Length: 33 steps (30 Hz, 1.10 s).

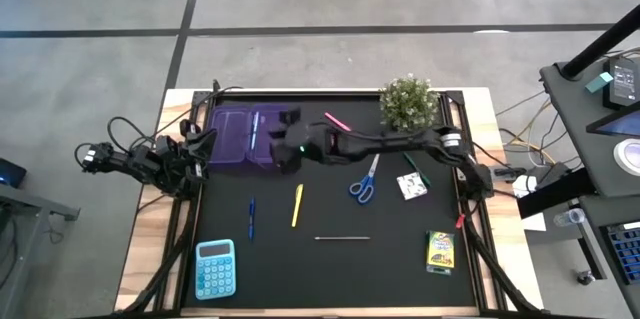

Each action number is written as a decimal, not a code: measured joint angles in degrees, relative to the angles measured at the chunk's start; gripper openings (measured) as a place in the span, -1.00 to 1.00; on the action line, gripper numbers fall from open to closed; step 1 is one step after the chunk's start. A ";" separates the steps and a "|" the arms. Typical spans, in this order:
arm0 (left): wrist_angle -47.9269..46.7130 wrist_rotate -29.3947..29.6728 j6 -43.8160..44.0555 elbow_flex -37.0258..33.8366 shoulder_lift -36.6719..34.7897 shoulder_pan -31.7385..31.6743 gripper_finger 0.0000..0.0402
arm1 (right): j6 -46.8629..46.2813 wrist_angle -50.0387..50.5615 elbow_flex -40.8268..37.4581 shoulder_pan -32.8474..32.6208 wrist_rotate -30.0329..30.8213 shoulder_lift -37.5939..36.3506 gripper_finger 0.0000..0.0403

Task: Pack school essentials
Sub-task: Put the blue pen into the purple box

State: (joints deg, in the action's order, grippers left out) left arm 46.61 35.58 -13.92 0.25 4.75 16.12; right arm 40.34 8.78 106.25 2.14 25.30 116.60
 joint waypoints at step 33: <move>14.42 -3.82 15.17 0.07 20.52 0.02 -0.94 | -12.76 -64.08 -87.34 -8.96 -14.62 -46.99 -0.96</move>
State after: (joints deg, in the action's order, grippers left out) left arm 61.04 31.76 1.25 0.32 25.28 16.14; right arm 27.57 -55.31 18.91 -6.82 10.68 69.60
